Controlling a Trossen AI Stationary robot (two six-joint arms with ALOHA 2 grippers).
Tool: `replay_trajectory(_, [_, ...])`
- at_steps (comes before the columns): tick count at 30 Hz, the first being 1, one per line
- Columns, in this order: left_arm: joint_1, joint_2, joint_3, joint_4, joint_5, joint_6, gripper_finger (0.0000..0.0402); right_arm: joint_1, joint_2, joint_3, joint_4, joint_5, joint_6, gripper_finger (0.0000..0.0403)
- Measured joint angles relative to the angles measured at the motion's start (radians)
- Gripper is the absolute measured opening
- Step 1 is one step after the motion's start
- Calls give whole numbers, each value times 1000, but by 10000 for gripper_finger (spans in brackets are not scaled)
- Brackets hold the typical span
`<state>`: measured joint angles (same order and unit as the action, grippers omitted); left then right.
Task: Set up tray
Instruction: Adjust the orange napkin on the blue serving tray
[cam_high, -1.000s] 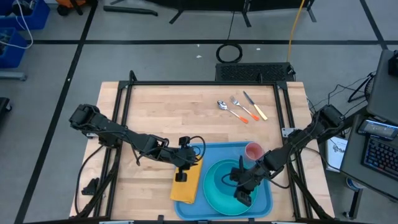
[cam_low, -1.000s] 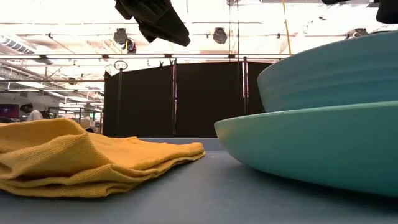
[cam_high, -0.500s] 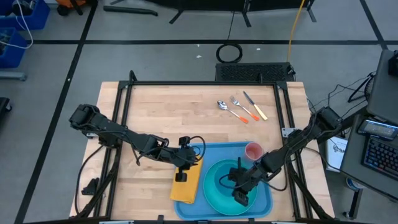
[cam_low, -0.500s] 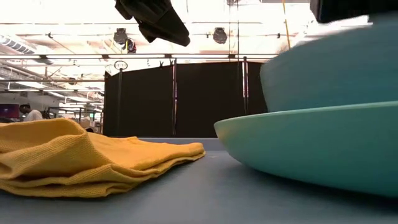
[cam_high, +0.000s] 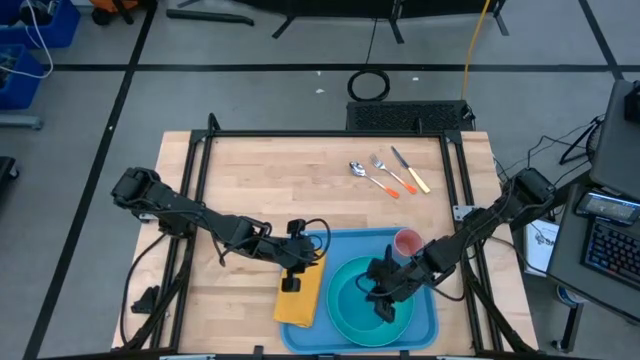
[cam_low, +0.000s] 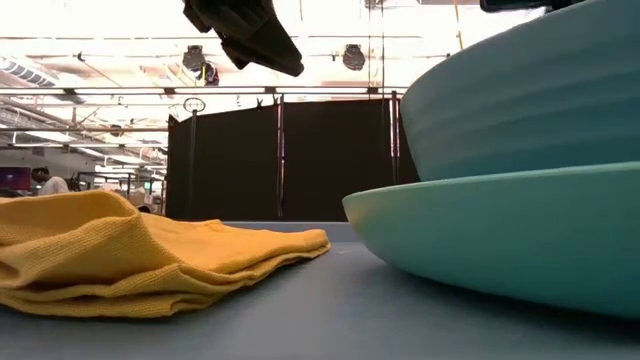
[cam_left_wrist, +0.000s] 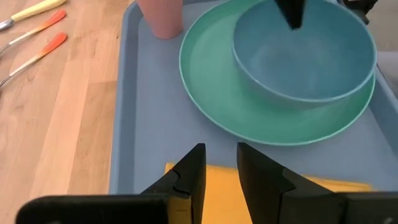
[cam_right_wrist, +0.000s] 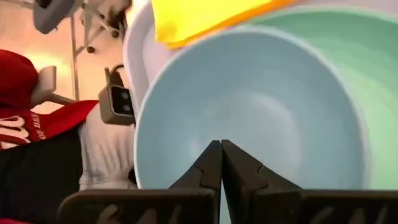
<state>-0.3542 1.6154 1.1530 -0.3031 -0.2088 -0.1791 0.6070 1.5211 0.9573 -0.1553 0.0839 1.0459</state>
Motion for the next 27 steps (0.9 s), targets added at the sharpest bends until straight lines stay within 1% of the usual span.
replay_trajectory(4, [-1, 0, 0, -93, 0, -23, 93, 2, -11, 0, 36, 2, -86, 0])
replay_trajectory(10, [0, 4, 0, -219, -1, -119, 93, -4, -11, 0, 169, 56, -234, 0])
replay_trajectory(14, [-16, 4, 0, -220, 6, -164, 92, -2, -36, 0, 199, 141, -355, 0])
replay_trajectory(16, [-27, 14, 0, -209, 64, -153, 90, 8, -63, 0, 201, 196, -430, 0])
replay_trajectory(17, [-30, 26, 0, -193, 102, -145, 83, 12, -75, 0, 213, 218, -465, 0])
replay_trajectory(19, [-39, 57, 1, -192, 168, -116, 56, 22, -103, 1, 228, 254, -524, 0])
replay_trajectory(21, [-54, 98, 0, -184, 185, -79, 18, 27, -124, 0, 250, 258, -571, 0])
replay_trajectory(24, [-69, 133, -1, -181, 191, -87, 7, 36, -153, 0, 265, 262, -632, 0])
replay_trajectory(27, [-64, 169, 1, -166, 235, -85, 4, 37, -178, 0, 262, 283, -674, 0])
